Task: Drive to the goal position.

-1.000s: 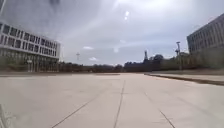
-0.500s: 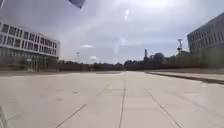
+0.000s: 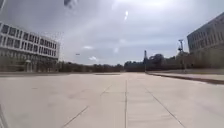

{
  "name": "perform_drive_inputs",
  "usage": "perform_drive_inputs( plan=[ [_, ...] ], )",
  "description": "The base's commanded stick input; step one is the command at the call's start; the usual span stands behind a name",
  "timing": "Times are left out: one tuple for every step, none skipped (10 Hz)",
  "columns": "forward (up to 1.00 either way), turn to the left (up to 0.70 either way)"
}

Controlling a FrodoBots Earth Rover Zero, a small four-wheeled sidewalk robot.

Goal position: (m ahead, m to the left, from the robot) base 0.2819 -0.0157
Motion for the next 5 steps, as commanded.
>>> perform_drive_inputs(
  plan=[
    [0.70, 0.00],
    [0.70, 0.00],
    [0.70, 0.00],
    [0.70, 0.00],
    [0.70, 0.00]
  ],
)
